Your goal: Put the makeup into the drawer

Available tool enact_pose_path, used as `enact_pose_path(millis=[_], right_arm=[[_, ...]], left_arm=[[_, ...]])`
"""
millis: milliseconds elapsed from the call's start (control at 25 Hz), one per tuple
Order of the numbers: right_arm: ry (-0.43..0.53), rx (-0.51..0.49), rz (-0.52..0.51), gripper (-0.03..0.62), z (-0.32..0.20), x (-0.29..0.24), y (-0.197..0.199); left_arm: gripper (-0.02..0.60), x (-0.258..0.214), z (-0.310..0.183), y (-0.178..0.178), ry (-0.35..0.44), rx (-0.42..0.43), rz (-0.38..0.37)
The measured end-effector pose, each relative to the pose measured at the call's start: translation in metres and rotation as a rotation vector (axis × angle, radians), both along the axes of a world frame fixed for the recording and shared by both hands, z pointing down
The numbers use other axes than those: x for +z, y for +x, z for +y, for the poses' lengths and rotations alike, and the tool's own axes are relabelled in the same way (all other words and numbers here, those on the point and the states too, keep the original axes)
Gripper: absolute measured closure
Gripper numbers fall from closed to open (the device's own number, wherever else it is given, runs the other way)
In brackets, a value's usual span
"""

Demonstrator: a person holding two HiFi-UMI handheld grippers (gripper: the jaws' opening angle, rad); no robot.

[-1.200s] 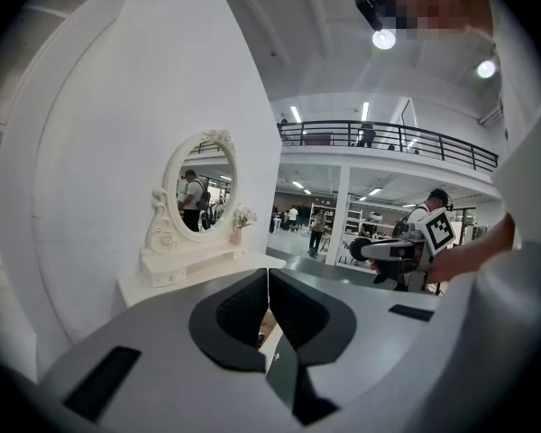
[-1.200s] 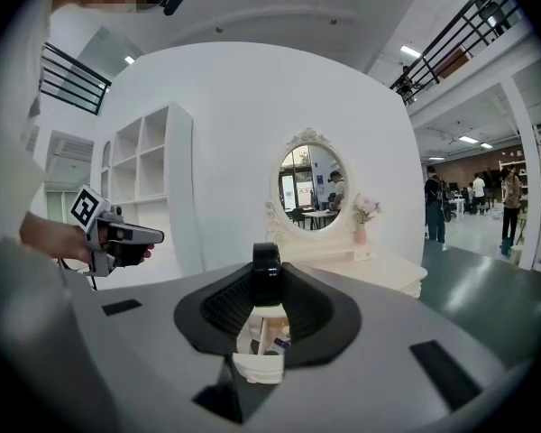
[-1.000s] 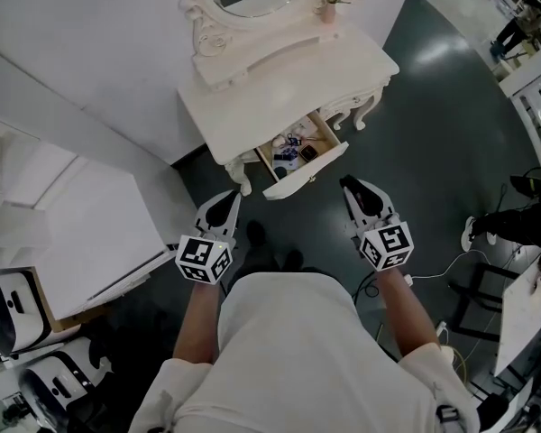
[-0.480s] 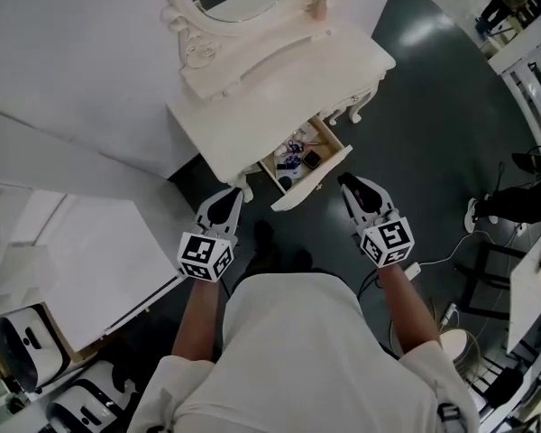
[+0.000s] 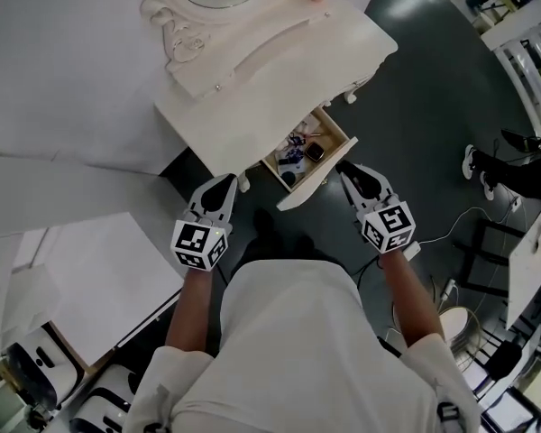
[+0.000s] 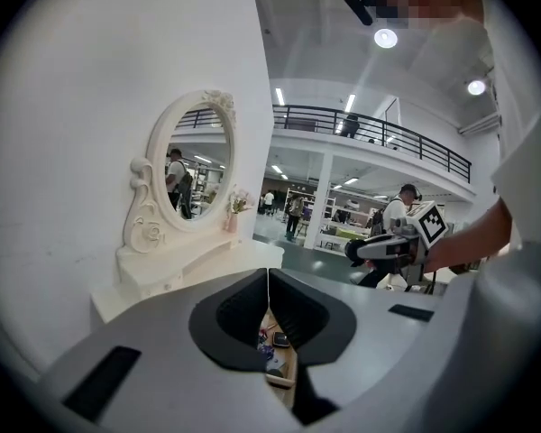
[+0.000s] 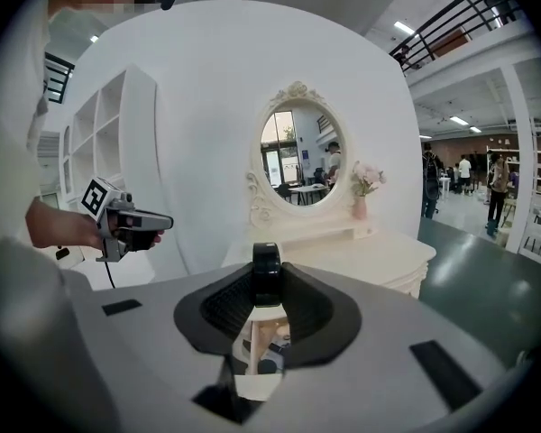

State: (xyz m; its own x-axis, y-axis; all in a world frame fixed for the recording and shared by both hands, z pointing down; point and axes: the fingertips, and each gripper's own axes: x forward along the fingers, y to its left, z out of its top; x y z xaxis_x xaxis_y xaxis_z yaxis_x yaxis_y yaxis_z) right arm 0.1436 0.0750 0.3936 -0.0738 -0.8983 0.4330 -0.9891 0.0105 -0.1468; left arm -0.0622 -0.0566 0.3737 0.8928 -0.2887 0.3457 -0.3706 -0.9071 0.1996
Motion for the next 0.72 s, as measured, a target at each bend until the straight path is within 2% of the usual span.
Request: enact_pose_path(millis=[400, 720], right_arm=[[-0.135, 0.042, 0.003, 0.499, -0.019, 0.04, -0.001], [-0.238, -0.011, 0.019, 0.499, -0.027, 0.065, -0.002]], left_arm=[[0.563, 0.034, -0.03, 0.017, -0.058, 0.11, -0.013], [0.563, 0.047, -0.033, 0.037, -0.09, 0.163, -0.013]])
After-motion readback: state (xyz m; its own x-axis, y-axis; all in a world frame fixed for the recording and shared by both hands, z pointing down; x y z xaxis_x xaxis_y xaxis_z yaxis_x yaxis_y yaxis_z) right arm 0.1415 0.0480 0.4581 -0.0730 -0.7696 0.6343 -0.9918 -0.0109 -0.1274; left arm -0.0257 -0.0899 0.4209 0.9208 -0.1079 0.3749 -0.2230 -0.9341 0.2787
